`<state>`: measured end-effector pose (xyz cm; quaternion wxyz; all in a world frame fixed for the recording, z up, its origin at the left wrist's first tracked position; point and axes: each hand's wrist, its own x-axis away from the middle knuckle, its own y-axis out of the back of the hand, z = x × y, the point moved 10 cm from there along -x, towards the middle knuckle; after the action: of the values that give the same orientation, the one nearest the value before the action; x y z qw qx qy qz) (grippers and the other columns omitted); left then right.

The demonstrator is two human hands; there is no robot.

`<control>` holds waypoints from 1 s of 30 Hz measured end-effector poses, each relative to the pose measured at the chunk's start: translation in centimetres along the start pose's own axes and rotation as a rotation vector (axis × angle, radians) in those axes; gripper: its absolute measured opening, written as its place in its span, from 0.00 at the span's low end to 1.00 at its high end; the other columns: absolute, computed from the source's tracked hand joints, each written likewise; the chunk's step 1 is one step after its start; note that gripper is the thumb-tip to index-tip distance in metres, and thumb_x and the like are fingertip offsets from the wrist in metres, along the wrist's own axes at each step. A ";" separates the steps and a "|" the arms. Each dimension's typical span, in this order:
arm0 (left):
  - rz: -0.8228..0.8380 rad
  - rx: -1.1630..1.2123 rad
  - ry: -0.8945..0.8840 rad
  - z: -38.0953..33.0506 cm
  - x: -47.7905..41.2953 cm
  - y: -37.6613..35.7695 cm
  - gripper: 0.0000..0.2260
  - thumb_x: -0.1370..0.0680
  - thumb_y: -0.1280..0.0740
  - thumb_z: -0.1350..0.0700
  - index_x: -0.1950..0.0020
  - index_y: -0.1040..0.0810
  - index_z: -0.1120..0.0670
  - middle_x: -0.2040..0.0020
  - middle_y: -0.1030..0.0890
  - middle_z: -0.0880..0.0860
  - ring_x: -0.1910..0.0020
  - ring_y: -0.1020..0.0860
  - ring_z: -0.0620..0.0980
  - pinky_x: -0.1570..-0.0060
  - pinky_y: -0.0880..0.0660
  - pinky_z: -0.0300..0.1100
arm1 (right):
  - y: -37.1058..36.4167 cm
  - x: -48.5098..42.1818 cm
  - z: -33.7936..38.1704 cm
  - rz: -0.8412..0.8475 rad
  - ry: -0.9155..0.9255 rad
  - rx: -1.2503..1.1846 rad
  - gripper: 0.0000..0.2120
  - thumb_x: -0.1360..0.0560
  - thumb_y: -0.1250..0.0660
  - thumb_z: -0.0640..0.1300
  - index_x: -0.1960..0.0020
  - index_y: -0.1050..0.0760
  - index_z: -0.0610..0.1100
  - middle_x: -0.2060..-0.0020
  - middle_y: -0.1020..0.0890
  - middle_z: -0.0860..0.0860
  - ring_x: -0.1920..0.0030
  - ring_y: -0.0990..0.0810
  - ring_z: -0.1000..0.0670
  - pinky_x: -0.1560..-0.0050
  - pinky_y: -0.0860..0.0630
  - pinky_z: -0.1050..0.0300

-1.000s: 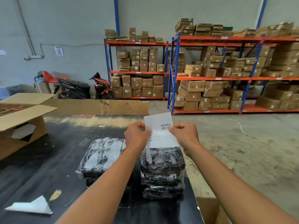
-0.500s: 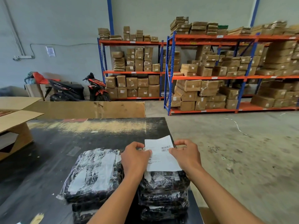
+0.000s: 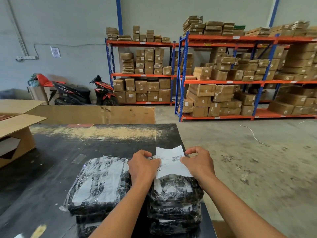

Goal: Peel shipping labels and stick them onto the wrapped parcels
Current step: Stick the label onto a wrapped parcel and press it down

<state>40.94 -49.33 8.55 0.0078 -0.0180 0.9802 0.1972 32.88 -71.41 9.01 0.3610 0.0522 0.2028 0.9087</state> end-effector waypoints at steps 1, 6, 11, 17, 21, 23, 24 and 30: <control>0.003 -0.003 0.003 0.0 0.0 0.0 0.13 0.28 0.24 0.54 0.46 0.21 0.52 0.51 0.22 0.49 0.65 0.25 0.41 0.66 0.31 0.38 | 0.1 0.0 0.0 -0.002 -0.005 0.005 0.08 0.30 0.26 0.40 0.56 0.23 0.50 0.55 0.17 0.49 0.62 0.20 0.49 0.70 0.33 0.62; 0.005 -0.016 -0.004 -0.1 -0.1 -0.1 0.14 0.29 0.23 0.55 0.47 0.22 0.53 0.55 0.22 0.48 0.64 0.25 0.42 0.61 0.29 0.40 | 0.0 -0.4 0.0 0.006 -0.044 0.029 0.07 0.31 0.27 0.38 0.56 0.22 0.48 0.59 0.19 0.53 0.62 0.19 0.49 0.68 0.29 0.60; 0.011 -0.028 -0.021 -0.3 0.0 -0.1 0.11 0.29 0.23 0.56 0.50 0.22 0.52 0.58 0.23 0.47 0.66 0.25 0.40 0.63 0.30 0.39 | -0.3 -0.9 -0.1 0.018 -0.078 0.062 0.07 0.31 0.27 0.37 0.58 0.22 0.47 0.59 0.18 0.51 0.59 0.19 0.48 0.67 0.29 0.60; 0.066 -0.117 -0.031 -0.9 -0.1 -0.4 0.05 0.28 0.24 0.58 0.59 0.20 0.52 0.65 0.22 0.46 0.67 0.23 0.43 0.68 0.29 0.36 | -0.6 -1.2 0.5 0.066 -0.059 0.148 0.06 0.31 0.28 0.36 0.59 0.21 0.46 0.60 0.18 0.51 0.59 0.20 0.49 0.66 0.30 0.60; 0.127 -0.134 -0.013 -1.1 -0.4 -0.7 0.09 0.29 0.24 0.59 0.64 0.22 0.54 0.64 0.19 0.49 0.63 0.21 0.47 0.64 0.25 0.40 | -0.7 -1.2 0.6 0.094 -0.067 0.158 0.06 0.31 0.27 0.36 0.59 0.21 0.45 0.59 0.18 0.50 0.56 0.19 0.47 0.63 0.28 0.58; 0.158 -0.122 -0.008 -1.2 -0.4 -0.8 0.07 0.29 0.23 0.57 0.59 0.20 0.55 0.60 0.18 0.50 0.62 0.21 0.47 0.63 0.25 0.41 | -0.7 -1.3 0.6 0.106 -0.068 0.158 0.06 0.32 0.26 0.36 0.60 0.21 0.45 0.59 0.18 0.50 0.56 0.20 0.47 0.64 0.29 0.59; 0.171 -0.118 -0.012 -1.2 -0.3 -0.9 0.08 0.29 0.23 0.57 0.56 0.20 0.56 0.60 0.19 0.49 0.62 0.22 0.45 0.65 0.27 0.39 | -0.8 -1.3 0.7 0.114 -0.064 0.162 0.06 0.32 0.26 0.36 0.60 0.21 0.45 0.59 0.18 0.51 0.56 0.20 0.47 0.65 0.29 0.60; 0.220 -0.185 -0.010 -1.8 -0.2 -1.0 0.08 0.29 0.23 0.57 0.55 0.18 0.57 0.61 0.19 0.49 0.62 0.21 0.46 0.61 0.24 0.41 | -0.9 -1.3 1.0 0.143 -0.043 0.208 0.08 0.30 0.25 0.37 0.60 0.23 0.46 0.60 0.21 0.52 0.56 0.22 0.48 0.66 0.31 0.60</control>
<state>41.16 -50.93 9.78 -0.0105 0.0900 0.9538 0.2864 34.63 -71.39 9.68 0.2921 0.1232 0.2840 0.9049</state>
